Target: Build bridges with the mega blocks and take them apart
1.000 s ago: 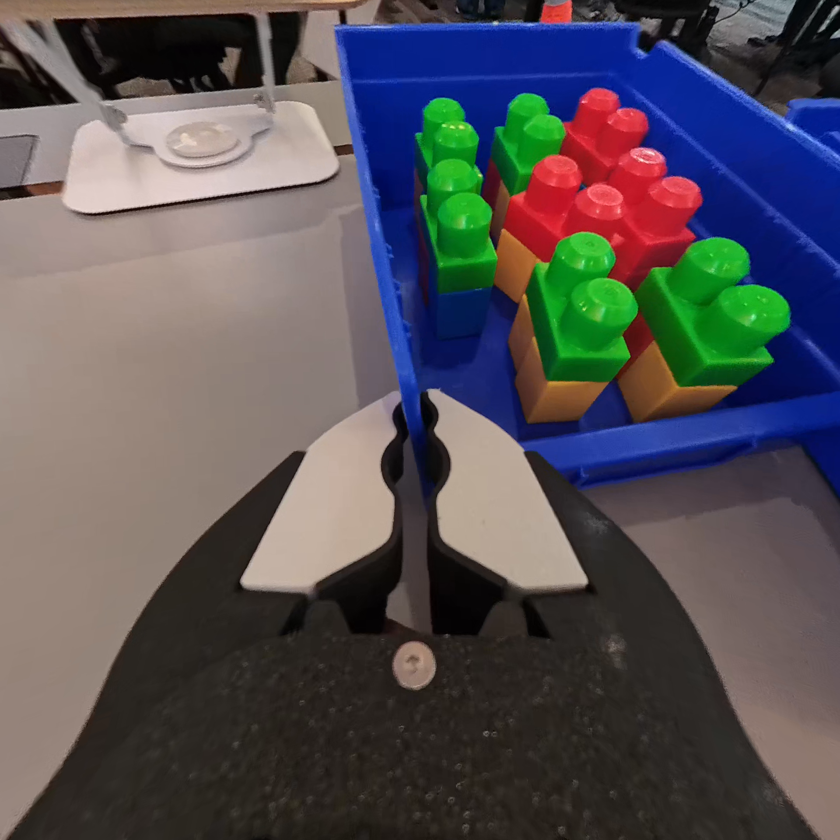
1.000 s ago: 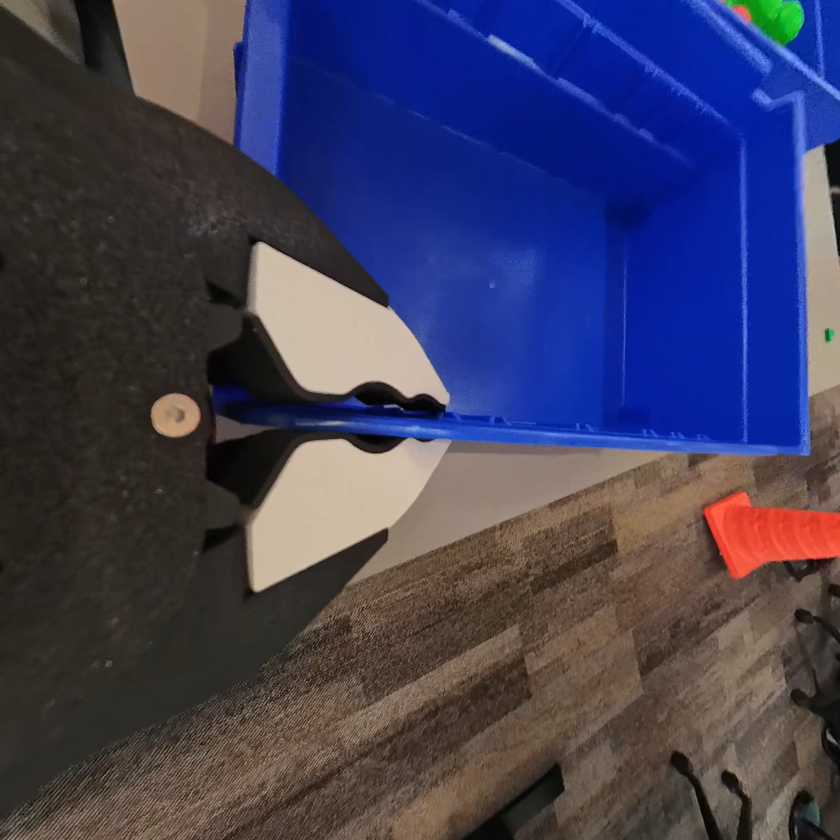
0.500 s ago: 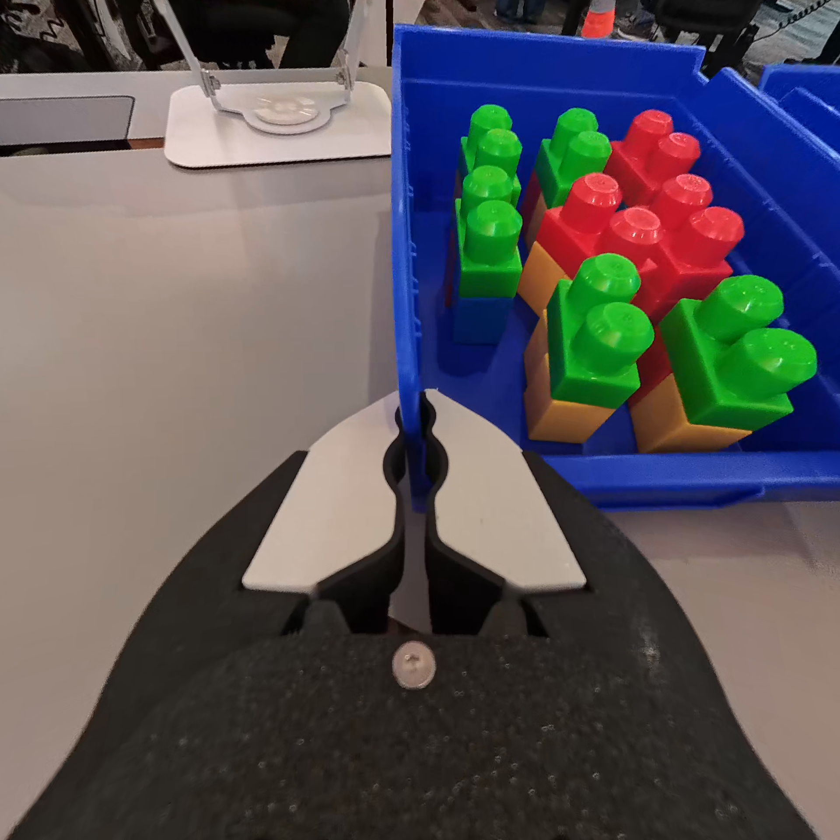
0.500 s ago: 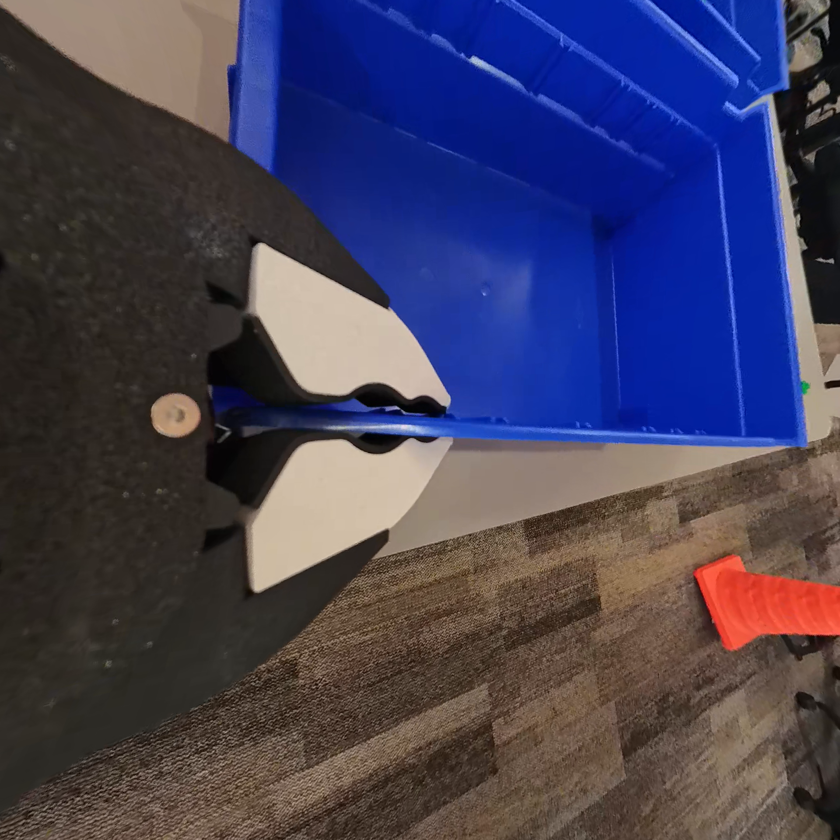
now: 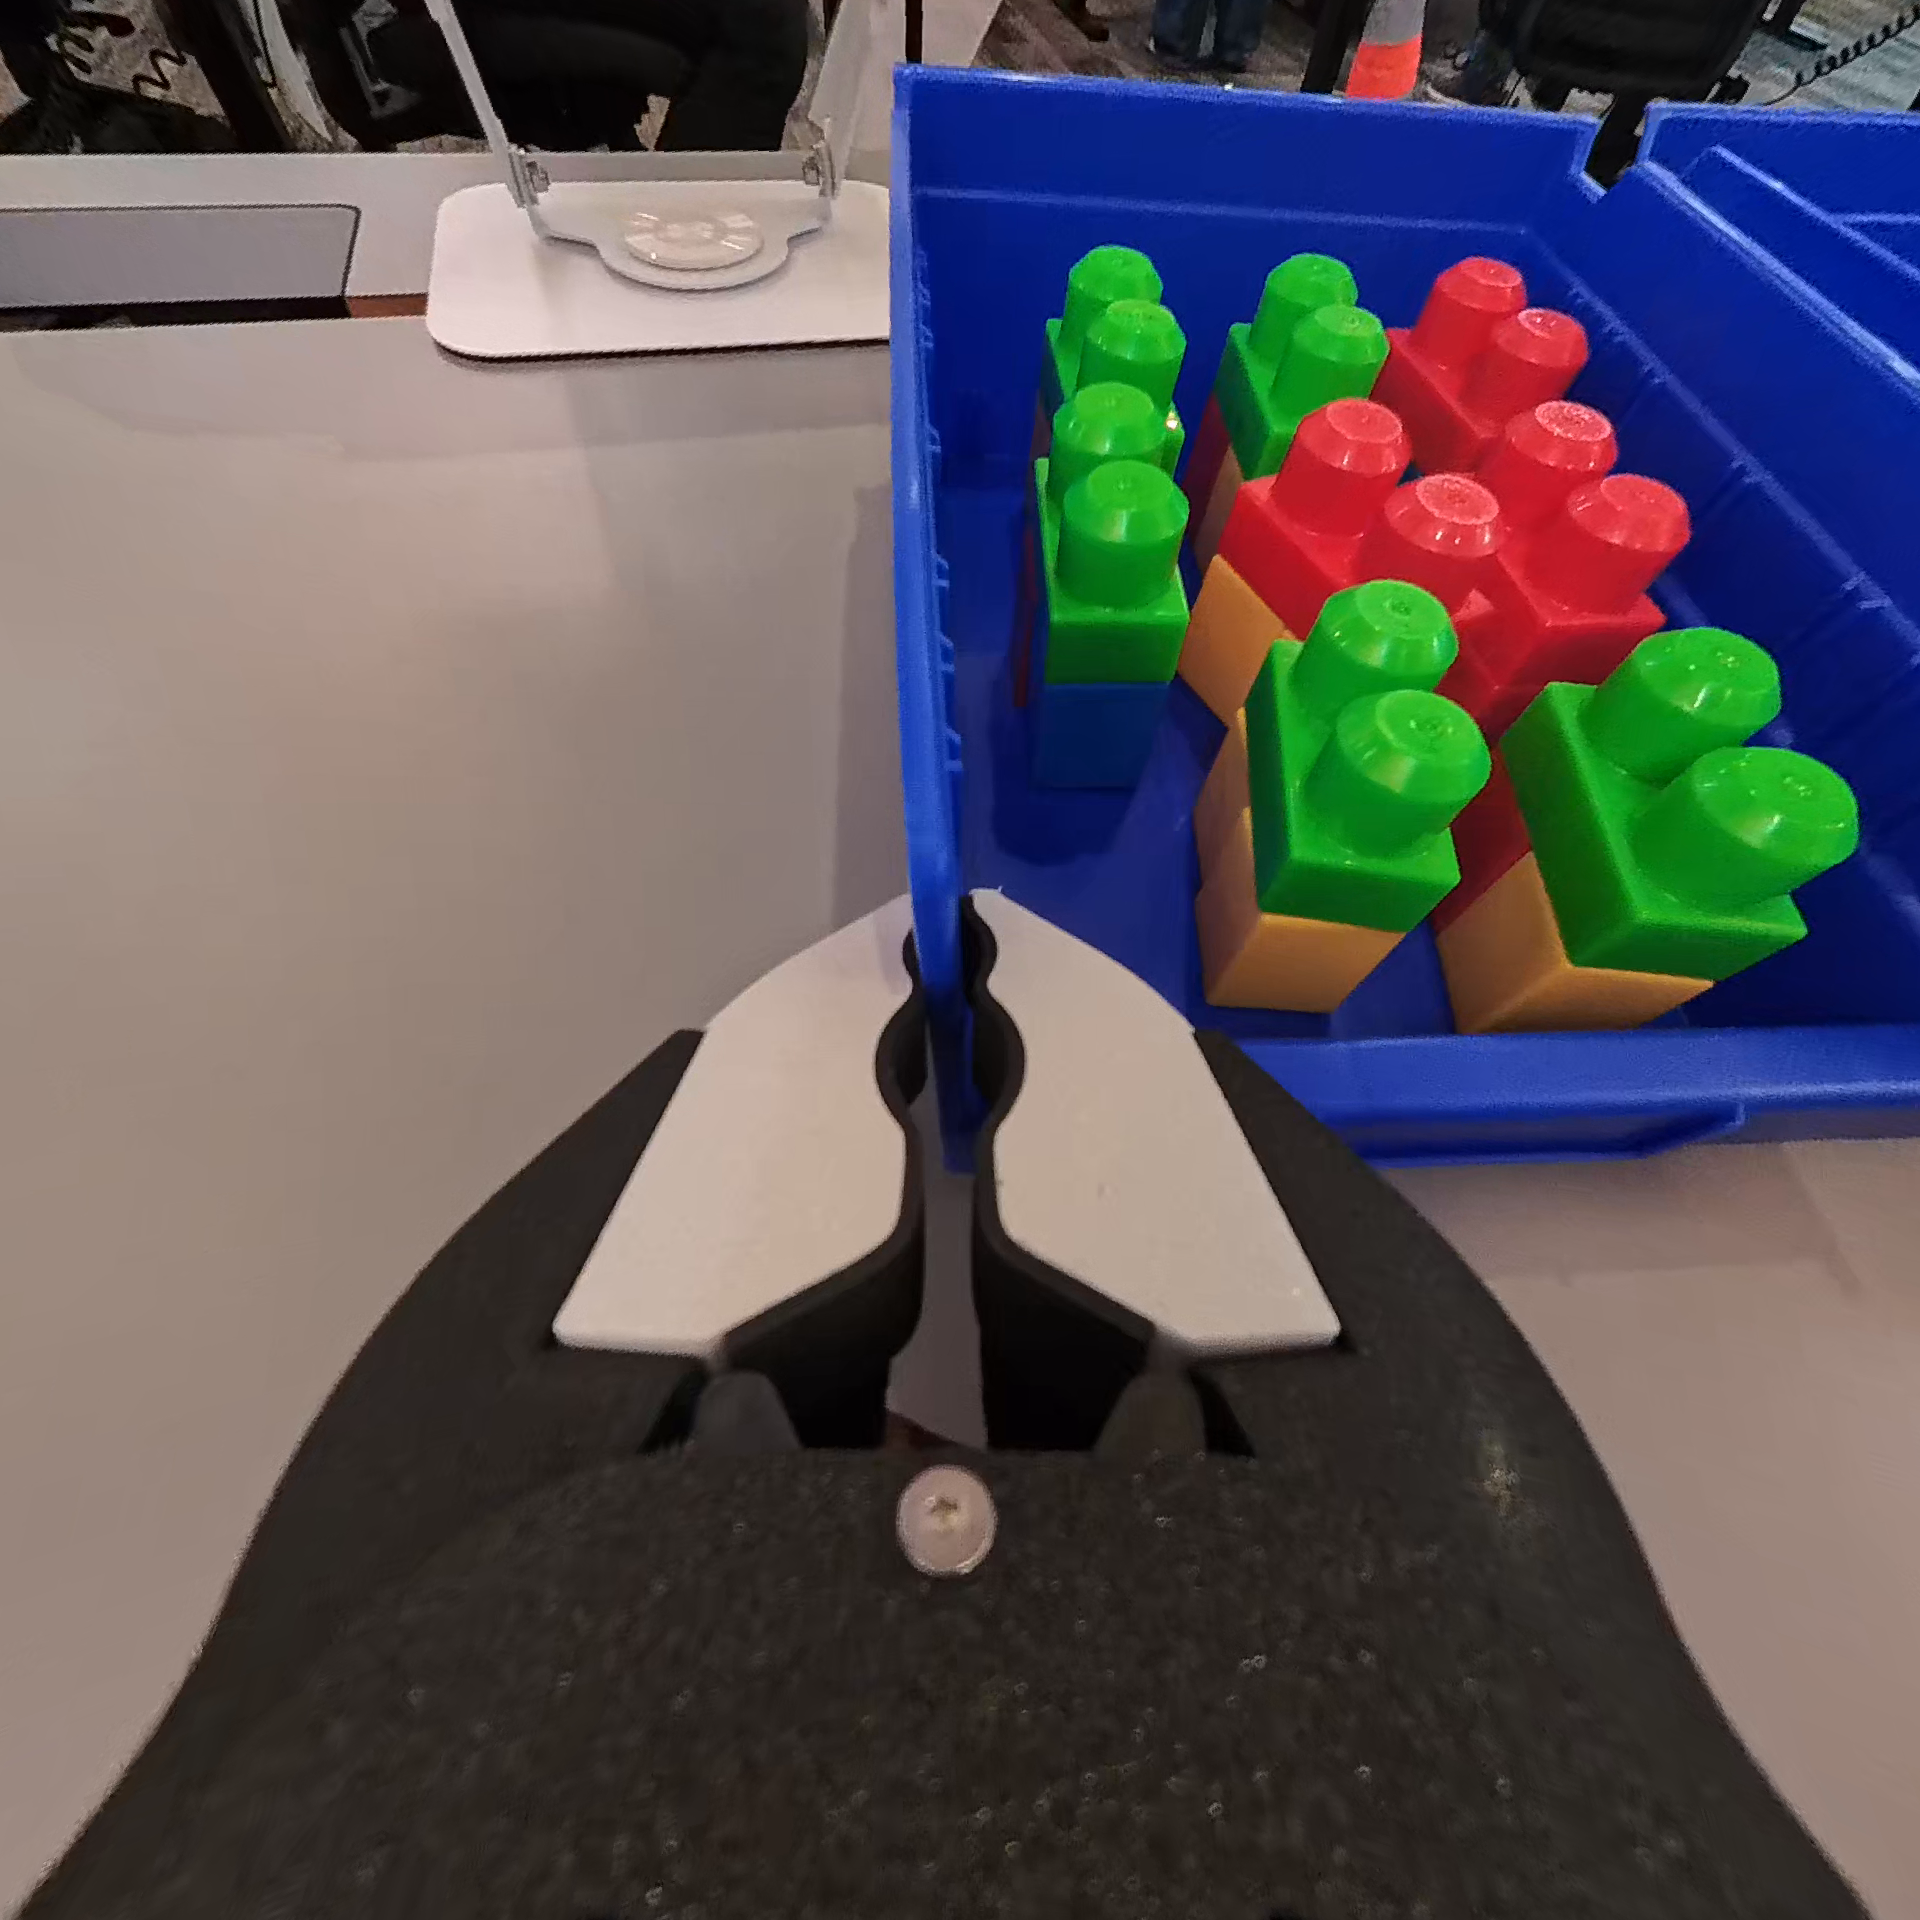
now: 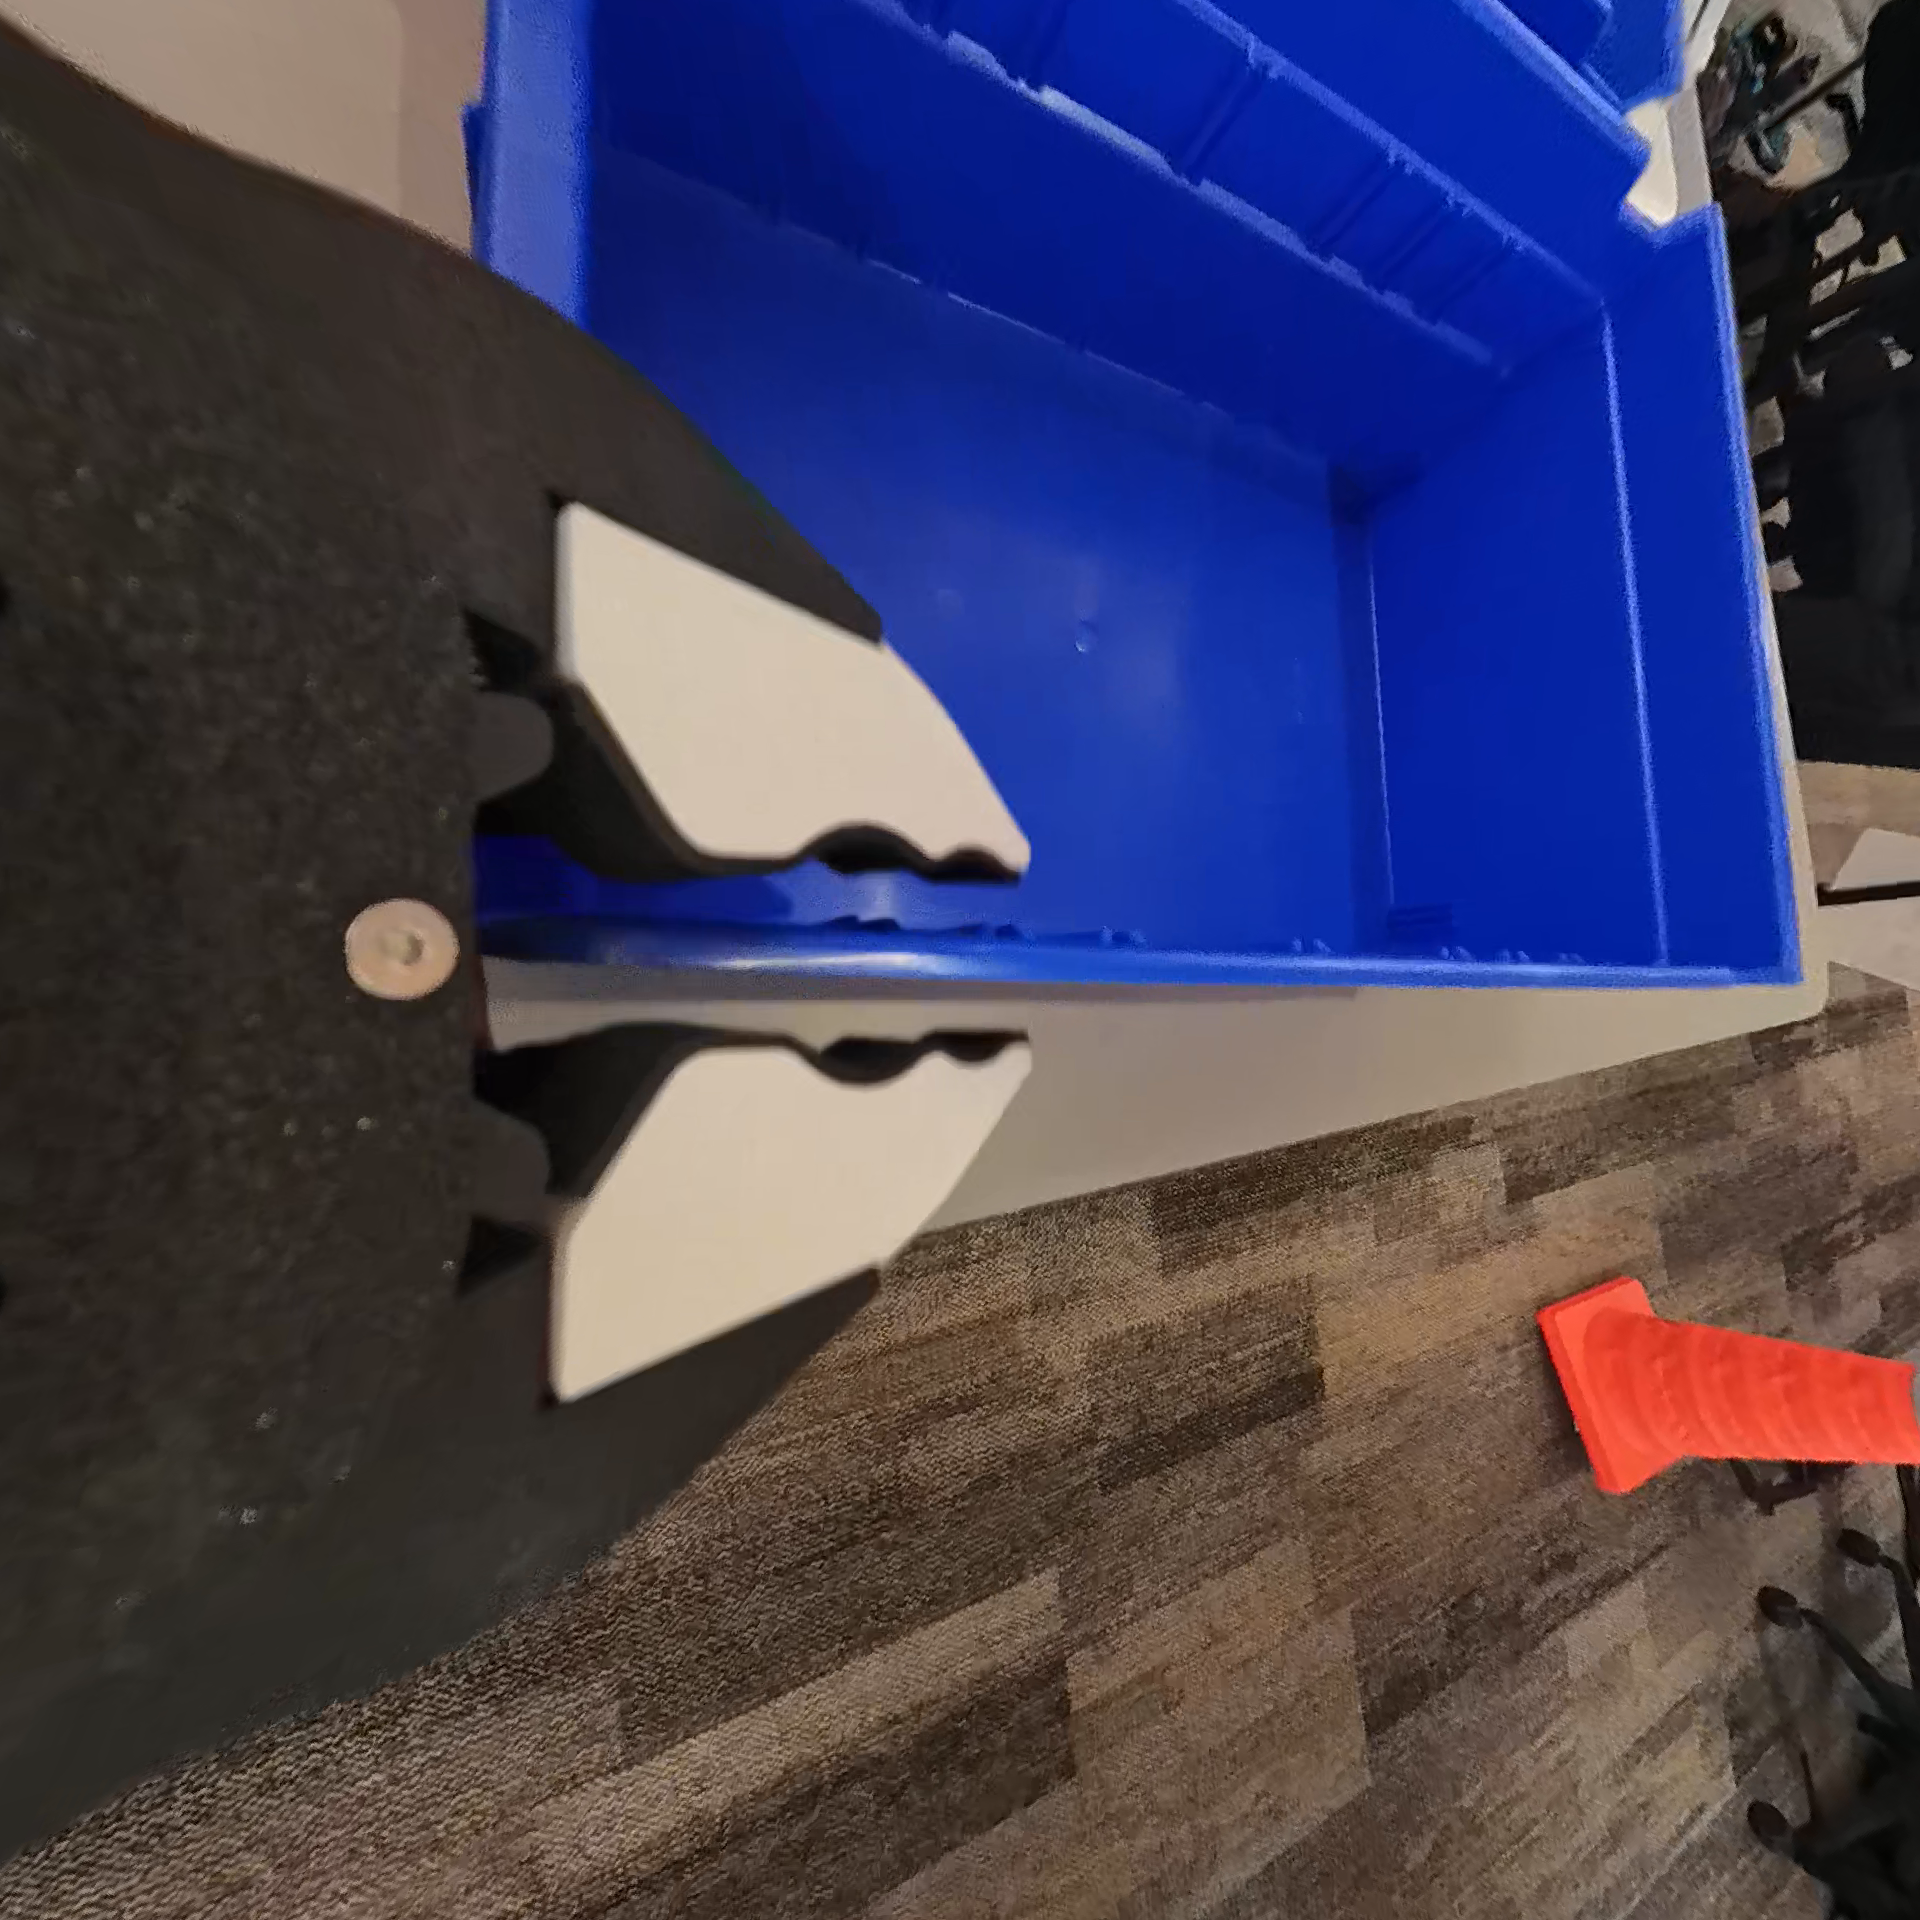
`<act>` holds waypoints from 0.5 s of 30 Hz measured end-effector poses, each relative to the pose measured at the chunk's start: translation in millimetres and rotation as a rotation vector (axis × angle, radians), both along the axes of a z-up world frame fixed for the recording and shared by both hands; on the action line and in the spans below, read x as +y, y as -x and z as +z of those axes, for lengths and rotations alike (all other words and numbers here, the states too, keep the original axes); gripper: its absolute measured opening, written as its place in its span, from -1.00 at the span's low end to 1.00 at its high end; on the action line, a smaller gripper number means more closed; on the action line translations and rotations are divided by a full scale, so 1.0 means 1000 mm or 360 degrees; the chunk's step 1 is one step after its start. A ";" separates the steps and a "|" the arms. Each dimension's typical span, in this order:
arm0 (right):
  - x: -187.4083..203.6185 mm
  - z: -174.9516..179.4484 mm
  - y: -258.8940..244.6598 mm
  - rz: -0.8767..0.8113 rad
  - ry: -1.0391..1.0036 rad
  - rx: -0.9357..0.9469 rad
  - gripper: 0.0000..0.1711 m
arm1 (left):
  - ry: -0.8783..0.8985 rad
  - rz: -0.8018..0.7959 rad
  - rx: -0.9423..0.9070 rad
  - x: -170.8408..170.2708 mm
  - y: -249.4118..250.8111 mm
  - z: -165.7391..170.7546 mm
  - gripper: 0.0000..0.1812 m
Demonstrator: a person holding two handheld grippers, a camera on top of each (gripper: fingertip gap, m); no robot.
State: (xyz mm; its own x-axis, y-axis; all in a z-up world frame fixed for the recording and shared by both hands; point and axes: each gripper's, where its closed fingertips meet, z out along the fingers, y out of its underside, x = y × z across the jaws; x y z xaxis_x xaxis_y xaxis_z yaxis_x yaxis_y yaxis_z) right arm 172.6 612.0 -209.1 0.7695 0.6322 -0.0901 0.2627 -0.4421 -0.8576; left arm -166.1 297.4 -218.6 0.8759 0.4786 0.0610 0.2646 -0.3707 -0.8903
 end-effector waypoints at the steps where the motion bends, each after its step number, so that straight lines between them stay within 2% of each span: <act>1: 0.000 0.004 -0.003 -0.0017 -0.0009 0.0004 -0.52 | 0.0001 0.0000 0.0002 -0.001 0.000 0.000 -0.97; 5: -0.015 0.042 -0.034 -0.0207 -0.0224 -0.0088 -0.31 | -0.0004 0.0000 0.0000 -0.001 -0.001 0.000 -0.97; 7: -0.048 0.072 -0.031 -0.0218 -0.0356 -0.0061 -0.32 | -0.0002 -0.0003 0.0014 -0.001 -0.001 0.000 -0.97; 9: -0.095 0.095 -0.007 -0.0138 -0.0479 -0.0036 -0.35 | -0.0005 -0.0006 0.0013 -0.001 -0.001 0.000 -0.97; 11: -0.146 0.097 0.032 -0.0008 -0.0516 0.0002 -0.38 | -0.0005 -0.0013 0.0020 -0.001 -0.001 0.000 -0.97; 15: -0.222 0.064 0.108 0.0233 -0.0398 0.0092 -0.39 | -0.0007 -0.0029 0.0026 -0.001 -0.001 0.000 -0.97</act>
